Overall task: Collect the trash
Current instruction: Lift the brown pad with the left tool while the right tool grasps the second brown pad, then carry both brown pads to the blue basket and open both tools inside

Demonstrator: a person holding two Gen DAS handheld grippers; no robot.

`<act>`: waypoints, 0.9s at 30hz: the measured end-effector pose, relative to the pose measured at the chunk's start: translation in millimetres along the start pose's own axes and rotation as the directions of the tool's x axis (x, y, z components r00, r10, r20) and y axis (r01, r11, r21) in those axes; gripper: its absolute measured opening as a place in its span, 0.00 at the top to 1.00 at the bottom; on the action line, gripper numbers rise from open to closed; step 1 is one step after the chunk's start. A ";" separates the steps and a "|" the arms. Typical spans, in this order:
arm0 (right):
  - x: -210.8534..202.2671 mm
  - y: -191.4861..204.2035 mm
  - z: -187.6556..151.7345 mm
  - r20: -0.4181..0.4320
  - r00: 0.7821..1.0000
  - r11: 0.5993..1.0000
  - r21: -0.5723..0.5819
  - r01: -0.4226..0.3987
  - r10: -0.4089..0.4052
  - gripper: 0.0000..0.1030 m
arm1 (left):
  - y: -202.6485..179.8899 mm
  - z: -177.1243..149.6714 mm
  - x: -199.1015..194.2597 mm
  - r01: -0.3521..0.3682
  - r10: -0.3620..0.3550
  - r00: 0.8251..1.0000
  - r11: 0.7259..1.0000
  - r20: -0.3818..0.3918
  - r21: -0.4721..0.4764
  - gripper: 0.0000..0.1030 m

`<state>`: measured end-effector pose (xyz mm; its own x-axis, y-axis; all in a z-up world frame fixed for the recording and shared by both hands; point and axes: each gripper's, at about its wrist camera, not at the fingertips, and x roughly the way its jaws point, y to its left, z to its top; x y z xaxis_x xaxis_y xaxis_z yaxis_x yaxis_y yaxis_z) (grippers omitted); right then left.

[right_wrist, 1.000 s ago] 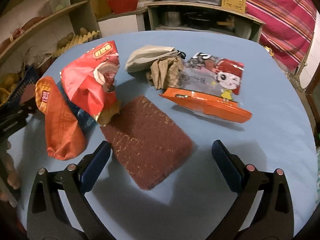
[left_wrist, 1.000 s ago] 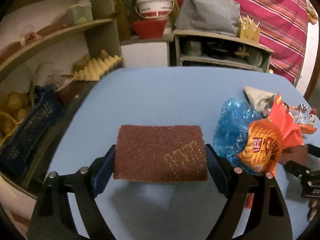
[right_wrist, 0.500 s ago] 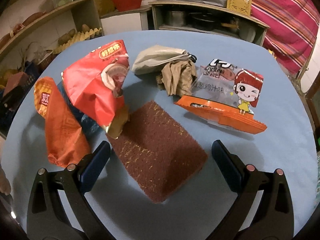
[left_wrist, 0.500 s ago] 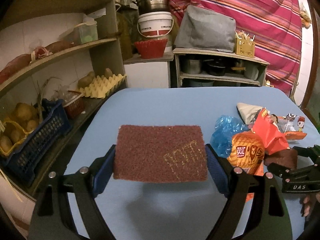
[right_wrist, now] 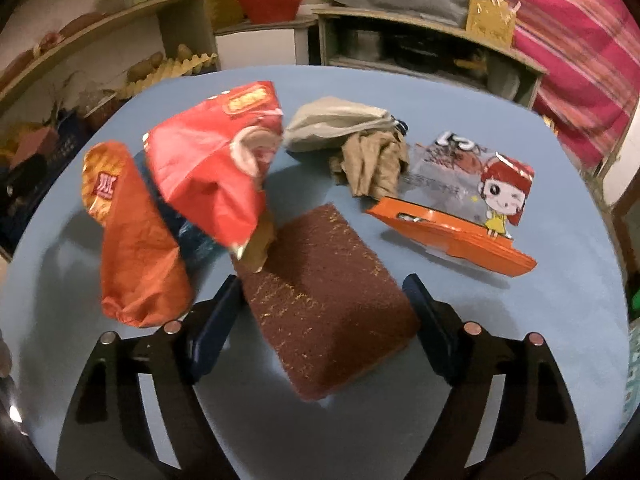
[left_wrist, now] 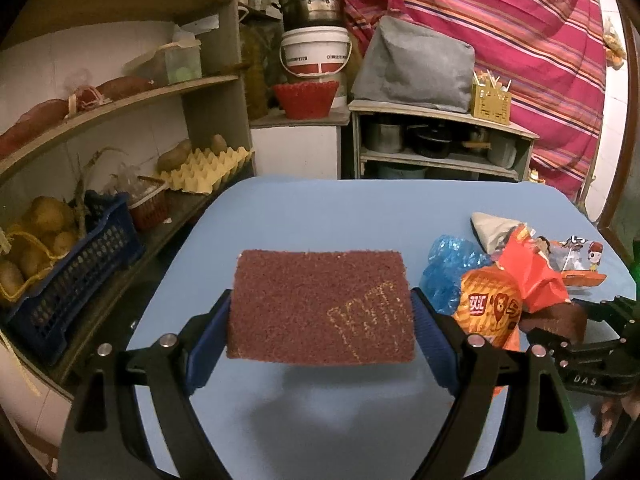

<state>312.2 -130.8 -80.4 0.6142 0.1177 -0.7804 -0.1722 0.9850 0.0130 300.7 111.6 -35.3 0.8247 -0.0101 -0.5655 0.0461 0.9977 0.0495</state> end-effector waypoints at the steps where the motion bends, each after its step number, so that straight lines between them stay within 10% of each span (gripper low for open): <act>1: -1.3 0.1 0.0 0.002 1.000 1.000 0.000 -0.007 0.007 0.22 | -0.3 -1.0 -0.5 -0.003 0.003 1.000 1.000 0.000 0.001 0.19; 27: -141.3 -95.0 -41.5 0.234 0.972 0.994 0.102 -0.032 0.007 0.22 | -78.4 9.1 -65.9 0.097 -0.096 0.991 0.995 0.090 0.002 0.19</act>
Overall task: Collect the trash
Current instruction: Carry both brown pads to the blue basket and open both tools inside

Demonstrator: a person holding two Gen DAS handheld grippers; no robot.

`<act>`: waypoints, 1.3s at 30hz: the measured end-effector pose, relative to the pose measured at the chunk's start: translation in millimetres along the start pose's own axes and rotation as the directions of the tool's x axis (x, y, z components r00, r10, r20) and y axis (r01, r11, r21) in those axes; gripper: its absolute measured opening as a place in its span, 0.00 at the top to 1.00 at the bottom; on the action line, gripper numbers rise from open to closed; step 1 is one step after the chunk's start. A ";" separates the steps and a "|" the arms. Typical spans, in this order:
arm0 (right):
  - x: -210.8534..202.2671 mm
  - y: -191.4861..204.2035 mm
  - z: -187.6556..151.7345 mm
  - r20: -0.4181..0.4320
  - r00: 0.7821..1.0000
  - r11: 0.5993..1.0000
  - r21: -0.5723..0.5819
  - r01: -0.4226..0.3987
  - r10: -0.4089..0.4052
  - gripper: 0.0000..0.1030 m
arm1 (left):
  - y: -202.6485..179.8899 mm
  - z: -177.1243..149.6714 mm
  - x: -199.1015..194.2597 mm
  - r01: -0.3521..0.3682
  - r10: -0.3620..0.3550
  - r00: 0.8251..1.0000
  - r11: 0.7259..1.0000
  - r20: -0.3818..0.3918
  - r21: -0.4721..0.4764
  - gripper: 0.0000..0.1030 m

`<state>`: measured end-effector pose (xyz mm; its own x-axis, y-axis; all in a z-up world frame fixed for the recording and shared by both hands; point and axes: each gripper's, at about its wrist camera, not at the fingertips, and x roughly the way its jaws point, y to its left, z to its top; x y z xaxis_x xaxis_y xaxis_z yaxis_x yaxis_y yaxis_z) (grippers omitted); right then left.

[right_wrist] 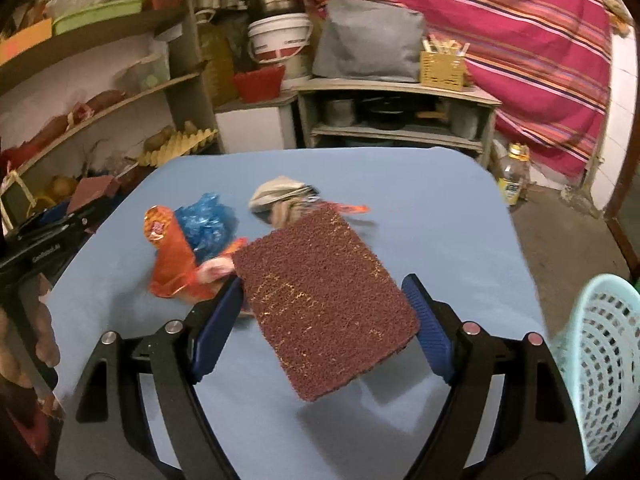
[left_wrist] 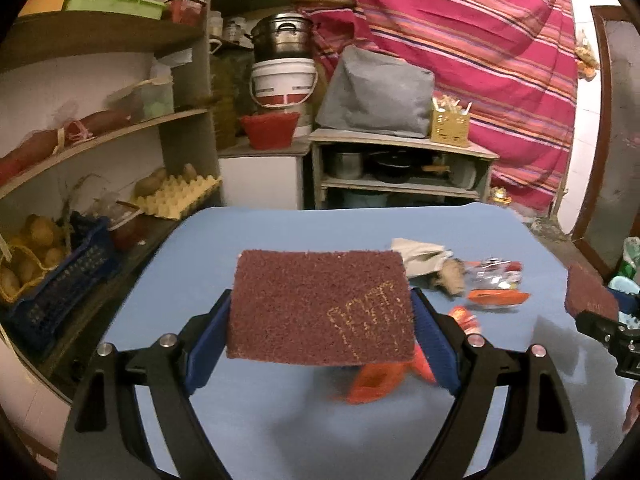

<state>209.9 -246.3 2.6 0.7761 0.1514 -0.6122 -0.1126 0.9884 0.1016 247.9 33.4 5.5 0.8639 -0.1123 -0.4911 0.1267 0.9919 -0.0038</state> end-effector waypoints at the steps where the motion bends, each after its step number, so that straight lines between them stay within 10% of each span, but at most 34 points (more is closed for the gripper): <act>1: -7.1 -8.6 0.0 0.010 1.000 1.000 0.012 0.007 -0.008 0.22 | -7.5 0.3 -2.5 0.011 -0.011 1.000 1.000 0.003 -0.001 0.19; 14: -85.0 -110.7 -8.1 0.127 0.986 0.984 0.158 0.085 -0.105 0.22 | -131.3 11.3 -25.3 0.143 -0.146 0.988 0.988 0.055 0.058 0.19; 25: -131.7 -228.4 -45.1 0.061 0.929 0.902 0.270 0.336 -0.364 0.22 | -249.1 -0.4 -26.3 0.288 -0.295 0.955 0.944 0.023 0.161 0.19; 39: -127.8 -276.1 -65.3 0.049 0.925 0.878 0.339 0.339 -0.376 0.17 | -335.9 1.4 -28.4 0.373 -0.384 0.923 0.902 0.009 0.218 0.19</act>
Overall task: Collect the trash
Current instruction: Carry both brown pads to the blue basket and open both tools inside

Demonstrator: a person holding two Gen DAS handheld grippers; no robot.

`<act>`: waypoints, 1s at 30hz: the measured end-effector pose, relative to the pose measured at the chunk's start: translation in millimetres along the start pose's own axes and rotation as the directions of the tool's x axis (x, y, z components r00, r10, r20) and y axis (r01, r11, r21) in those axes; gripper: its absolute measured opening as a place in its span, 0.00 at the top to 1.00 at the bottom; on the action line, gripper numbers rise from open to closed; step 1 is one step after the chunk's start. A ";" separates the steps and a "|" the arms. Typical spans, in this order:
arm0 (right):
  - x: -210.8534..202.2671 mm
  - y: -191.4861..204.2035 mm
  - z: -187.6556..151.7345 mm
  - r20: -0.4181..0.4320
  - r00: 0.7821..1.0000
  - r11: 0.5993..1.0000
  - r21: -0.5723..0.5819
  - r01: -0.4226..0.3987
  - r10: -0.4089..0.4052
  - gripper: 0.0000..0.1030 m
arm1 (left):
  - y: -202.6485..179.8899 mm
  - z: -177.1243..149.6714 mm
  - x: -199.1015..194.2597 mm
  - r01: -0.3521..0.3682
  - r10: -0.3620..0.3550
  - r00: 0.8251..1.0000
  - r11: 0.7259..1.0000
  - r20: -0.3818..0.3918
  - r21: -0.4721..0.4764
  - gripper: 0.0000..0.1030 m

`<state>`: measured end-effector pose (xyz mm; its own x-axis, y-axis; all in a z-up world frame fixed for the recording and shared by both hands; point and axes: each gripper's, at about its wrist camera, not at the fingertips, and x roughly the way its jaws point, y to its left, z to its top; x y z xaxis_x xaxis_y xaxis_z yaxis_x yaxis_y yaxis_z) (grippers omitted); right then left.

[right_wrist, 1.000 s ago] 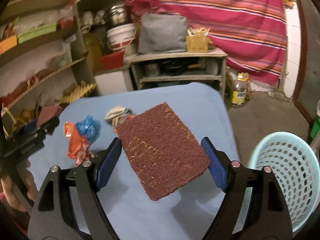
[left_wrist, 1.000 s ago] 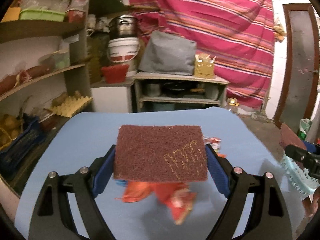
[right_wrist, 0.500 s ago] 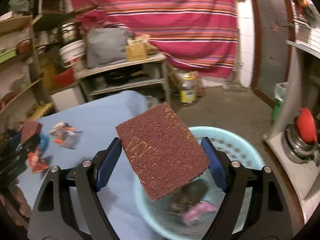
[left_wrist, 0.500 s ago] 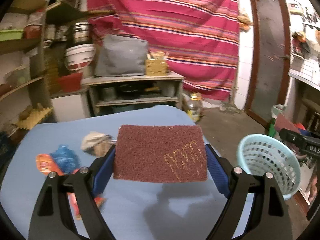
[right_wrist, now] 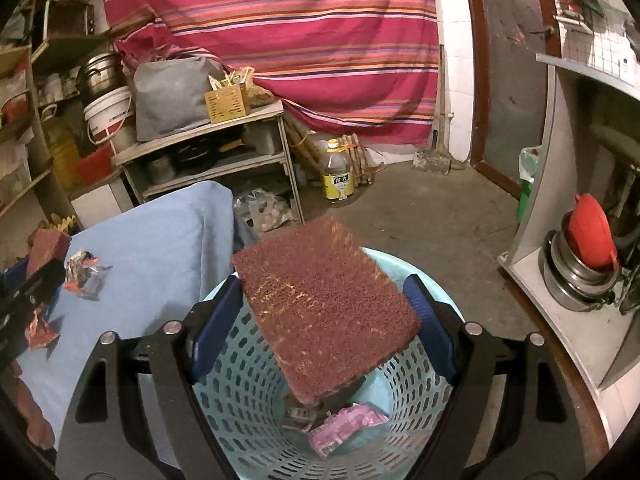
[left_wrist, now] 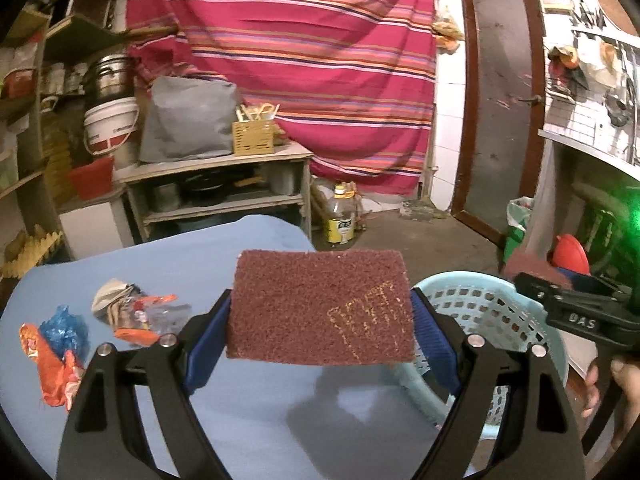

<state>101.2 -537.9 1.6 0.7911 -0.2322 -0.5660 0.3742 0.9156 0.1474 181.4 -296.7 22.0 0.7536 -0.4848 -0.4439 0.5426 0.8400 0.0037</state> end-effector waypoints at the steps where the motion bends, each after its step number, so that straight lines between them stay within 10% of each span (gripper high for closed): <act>1: 1.3 -3.1 -0.6 -0.004 1.000 1.000 0.017 -0.008 0.008 0.17 | -4.0 0.3 0.8 0.002 -0.002 1.000 1.000 0.001 0.005 0.19; 30: -23.2 -55.7 -2.9 0.006 0.996 0.986 0.147 0.084 -0.086 0.12 | -107.6 -18.8 111.0 0.188 -0.175 0.955 0.982 -0.238 0.029 0.17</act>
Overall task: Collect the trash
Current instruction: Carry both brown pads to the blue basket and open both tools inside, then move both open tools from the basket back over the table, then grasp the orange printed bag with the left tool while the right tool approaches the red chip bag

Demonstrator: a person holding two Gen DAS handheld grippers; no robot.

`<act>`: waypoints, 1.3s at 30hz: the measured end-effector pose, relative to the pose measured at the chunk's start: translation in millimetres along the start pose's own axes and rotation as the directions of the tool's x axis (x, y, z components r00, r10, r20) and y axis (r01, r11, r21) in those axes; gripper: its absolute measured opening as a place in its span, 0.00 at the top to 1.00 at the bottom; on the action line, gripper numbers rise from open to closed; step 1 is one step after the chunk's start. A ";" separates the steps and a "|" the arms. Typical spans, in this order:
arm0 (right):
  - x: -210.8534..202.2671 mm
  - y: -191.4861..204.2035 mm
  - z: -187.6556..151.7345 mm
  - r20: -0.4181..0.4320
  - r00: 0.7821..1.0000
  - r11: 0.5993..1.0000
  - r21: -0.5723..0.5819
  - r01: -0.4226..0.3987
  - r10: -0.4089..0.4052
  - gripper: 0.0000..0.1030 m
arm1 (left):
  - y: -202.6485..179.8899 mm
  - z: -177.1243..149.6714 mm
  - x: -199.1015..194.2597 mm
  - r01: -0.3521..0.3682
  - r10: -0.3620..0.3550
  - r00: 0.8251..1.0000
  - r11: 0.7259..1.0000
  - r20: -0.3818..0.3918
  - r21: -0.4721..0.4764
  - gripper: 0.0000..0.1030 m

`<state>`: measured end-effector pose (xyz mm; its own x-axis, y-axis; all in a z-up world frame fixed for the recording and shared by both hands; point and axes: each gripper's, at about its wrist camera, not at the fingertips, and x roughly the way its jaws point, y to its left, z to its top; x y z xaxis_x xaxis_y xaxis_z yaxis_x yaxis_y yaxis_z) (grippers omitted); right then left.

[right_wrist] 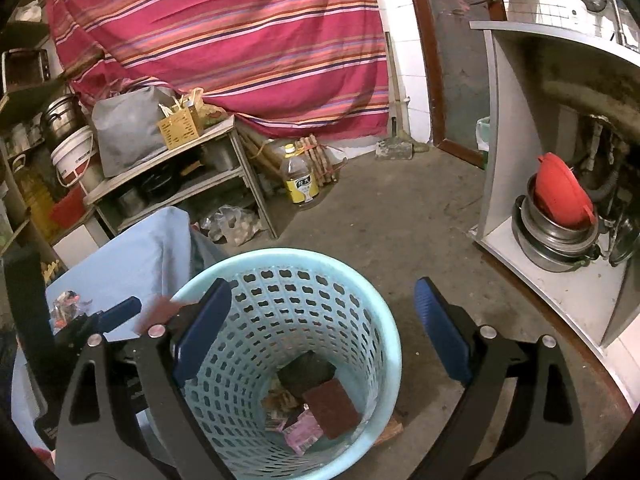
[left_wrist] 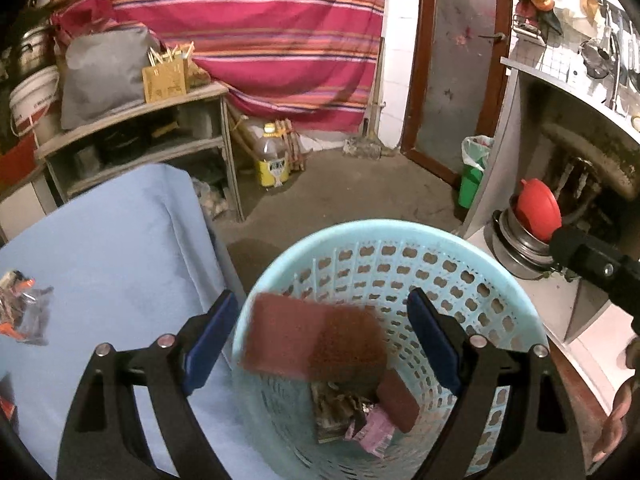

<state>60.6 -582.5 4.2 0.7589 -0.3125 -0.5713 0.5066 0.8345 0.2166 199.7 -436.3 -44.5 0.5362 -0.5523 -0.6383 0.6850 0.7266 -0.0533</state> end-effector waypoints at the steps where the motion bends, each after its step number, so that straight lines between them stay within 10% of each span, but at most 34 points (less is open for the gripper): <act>1: 0.4 0.1 -0.1 -0.001 1.000 1.000 0.001 -0.001 0.001 0.12 | 0.6 0.1 0.4 0.001 -0.001 1.000 1.000 -0.003 -0.003 0.17; 11: 1.9 23.6 -1.0 -0.004 1.000 0.999 -0.046 -0.006 0.006 0.08 | 42.9 -2.4 -45.0 -0.052 0.054 0.997 0.998 0.047 -0.040 0.15; 19: 11.1 88.1 -8.8 -0.023 0.997 0.992 -0.100 -0.074 0.072 0.04 | 139.9 -20.0 -127.0 -0.227 0.238 0.963 0.969 0.126 -0.093 0.04; 29: 18.0 195.7 -36.3 -0.082 0.979 0.969 -0.152 -0.195 0.184 0.04 | 284.5 -69.2 -197.1 -0.498 0.523 0.846 0.845 0.108 -0.195 0.04; 39: 33.0 295.7 -81.2 -0.087 0.994 0.926 -0.365 -0.097 0.069 0.04 | 368.8 -123.5 -184.1 -0.496 0.512 0.859 0.813 -0.033 -0.303 0.04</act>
<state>202.2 -309.2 -15.0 0.7535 -0.2132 -0.6219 0.2463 0.9686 -0.0336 292.7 -16.2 -41.5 0.7946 -0.0890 -0.6005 0.1413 0.9891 0.0405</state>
